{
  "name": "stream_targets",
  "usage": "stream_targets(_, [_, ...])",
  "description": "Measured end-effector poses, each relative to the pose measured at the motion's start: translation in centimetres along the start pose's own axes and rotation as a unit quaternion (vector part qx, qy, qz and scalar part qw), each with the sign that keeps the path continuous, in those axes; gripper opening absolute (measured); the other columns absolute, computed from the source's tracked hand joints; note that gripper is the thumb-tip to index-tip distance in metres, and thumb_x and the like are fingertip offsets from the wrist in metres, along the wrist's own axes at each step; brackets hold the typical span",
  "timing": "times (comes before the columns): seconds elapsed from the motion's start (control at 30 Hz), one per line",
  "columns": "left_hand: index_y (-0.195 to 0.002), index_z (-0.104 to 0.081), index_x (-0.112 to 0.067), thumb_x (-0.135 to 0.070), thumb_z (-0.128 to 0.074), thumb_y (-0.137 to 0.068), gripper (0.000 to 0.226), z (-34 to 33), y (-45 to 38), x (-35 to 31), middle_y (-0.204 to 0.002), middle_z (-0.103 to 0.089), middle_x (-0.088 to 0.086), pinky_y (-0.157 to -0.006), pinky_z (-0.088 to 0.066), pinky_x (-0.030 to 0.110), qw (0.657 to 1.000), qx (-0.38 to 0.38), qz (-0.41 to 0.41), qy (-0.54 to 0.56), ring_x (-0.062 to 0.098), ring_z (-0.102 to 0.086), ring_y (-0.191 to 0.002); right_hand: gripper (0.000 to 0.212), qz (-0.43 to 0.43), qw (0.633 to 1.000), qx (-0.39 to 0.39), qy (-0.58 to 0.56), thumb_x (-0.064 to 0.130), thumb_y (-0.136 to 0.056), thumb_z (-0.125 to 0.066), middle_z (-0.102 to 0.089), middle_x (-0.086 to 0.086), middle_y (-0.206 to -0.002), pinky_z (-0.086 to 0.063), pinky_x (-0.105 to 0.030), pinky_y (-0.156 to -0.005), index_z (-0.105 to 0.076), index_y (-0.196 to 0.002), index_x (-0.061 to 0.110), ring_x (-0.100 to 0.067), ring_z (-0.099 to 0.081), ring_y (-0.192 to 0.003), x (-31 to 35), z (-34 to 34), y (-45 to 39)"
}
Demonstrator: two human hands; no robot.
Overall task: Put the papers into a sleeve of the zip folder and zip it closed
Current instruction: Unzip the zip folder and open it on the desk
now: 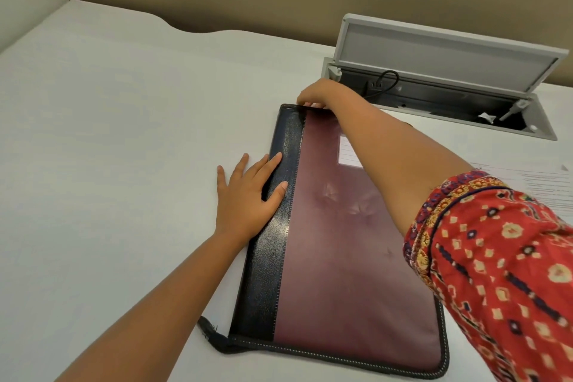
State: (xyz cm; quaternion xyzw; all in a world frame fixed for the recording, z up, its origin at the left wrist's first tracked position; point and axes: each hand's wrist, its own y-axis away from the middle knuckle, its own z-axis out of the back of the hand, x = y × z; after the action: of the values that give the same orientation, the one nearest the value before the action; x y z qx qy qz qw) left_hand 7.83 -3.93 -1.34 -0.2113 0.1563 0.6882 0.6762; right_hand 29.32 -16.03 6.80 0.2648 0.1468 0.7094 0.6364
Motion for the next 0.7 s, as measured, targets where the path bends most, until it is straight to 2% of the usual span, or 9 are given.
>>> stream_targets(0.03, [-0.138,-0.021,-0.049,-0.066,-0.017,-0.079,0.061,0.0,0.0,0.0,-0.146,-0.036,-0.013,-0.113,0.006,0.052,1.000,-0.001,-0.001,0.000,0.016,-0.012,-0.143,0.021,-0.003,1.000,0.011,-0.001,0.021,-0.094,-0.039,-0.049,-0.005,-0.102,-0.037,-0.028,-0.081,-0.052,-0.080,0.012,-0.019,-0.047,-0.081,0.2,0.1,-0.1])
stream_targets(0.1, [-0.138,-0.021,-0.049,-0.064,-0.016,-0.080,0.060,0.0,0.0,0.0,-0.146,-0.036,-0.013,-0.113,0.006,0.051,1.000,-0.004,-0.002,0.002,0.016,-0.012,-0.143,0.028,-0.011,1.000,0.019,-0.005,0.017,-0.095,-0.036,-0.047,-0.006,-0.097,-0.035,-0.027,-0.075,-0.041,-0.068,0.013,-0.019,-0.044,-0.074,0.2,0.0,-0.3])
stream_targets(0.2, [-0.138,-0.024,-0.047,-0.060,-0.014,-0.082,0.058,0.1,0.0,0.0,-0.145,-0.039,-0.013,-0.113,0.006,0.052,1.000,-0.009,0.001,0.009,0.017,-0.014,-0.142,0.029,-0.022,0.999,0.014,-0.046,0.015,-0.093,-0.042,-0.045,-0.005,-0.075,-0.036,-0.027,-0.064,-0.039,-0.064,0.012,-0.015,-0.036,-0.058,-0.7,0.2,-0.6])
stream_targets(0.33, [-0.137,-0.023,-0.049,-0.058,-0.013,-0.083,0.056,-0.1,-0.1,0.1,-0.146,-0.036,-0.015,-0.113,0.005,0.053,1.000,-0.008,0.003,-0.003,0.016,-0.013,-0.142,0.028,-0.038,0.997,-0.014,-0.065,0.017,-0.088,-0.047,-0.042,-0.002,-0.062,-0.037,-0.026,-0.065,-0.039,-0.062,0.013,-0.016,-0.039,-0.057,-2.5,-0.1,-0.7])
stream_targets(0.47, [-0.137,-0.022,-0.051,-0.058,-0.012,-0.083,0.055,-0.3,-0.2,0.1,-0.147,-0.034,-0.015,-0.113,0.005,0.054,1.000,-0.004,0.007,-0.016,0.016,-0.013,-0.142,0.024,-0.054,0.996,-0.048,-0.056,0.021,-0.087,-0.052,-0.043,-0.008,-0.073,-0.032,-0.029,-0.075,-0.044,-0.067,0.010,-0.021,-0.042,-0.083,-4.4,0.0,-0.5])
stream_targets(0.57, [-0.137,-0.022,-0.051,-0.058,-0.012,-0.083,0.055,-0.3,-0.2,0.0,-0.147,-0.035,-0.015,-0.112,0.004,0.055,1.000,-0.006,0.007,-0.019,0.017,-0.014,-0.142,0.029,-0.072,0.992,-0.068,-0.078,0.023,-0.088,-0.054,-0.045,-0.011,-0.092,-0.034,-0.029,-0.074,-0.042,-0.065,0.009,-0.023,-0.042,-0.086,-6.4,0.2,0.2])
stream_targets(0.63, [-0.137,-0.022,-0.051,-0.057,-0.012,-0.083,0.055,-0.4,-0.1,0.0,-0.147,-0.035,-0.015,-0.112,0.003,0.055,1.000,-0.007,0.007,-0.021,0.017,-0.014,-0.142,0.030,-0.081,0.992,-0.075,-0.065,0.027,-0.085,-0.054,-0.047,-0.011,-0.091,-0.036,-0.029,-0.070,-0.045,-0.066,0.006,-0.023,-0.044,-0.083,-7.4,0.0,0.6])
stream_targets(0.7, [-0.137,-0.022,-0.051,-0.057,-0.012,-0.083,0.054,-0.4,-0.1,0.0,-0.147,-0.035,-0.015,-0.112,0.003,0.055,1.000,-0.007,0.007,-0.021,0.017,-0.015,-0.142,0.032,-0.079,0.992,-0.087,-0.040,0.033,-0.082,-0.054,-0.056,-0.014,-0.095,-0.034,-0.026,-0.055,-0.054,-0.079,0.001,-0.023,-0.047,-0.080,-8.6,-0.1,0.4])
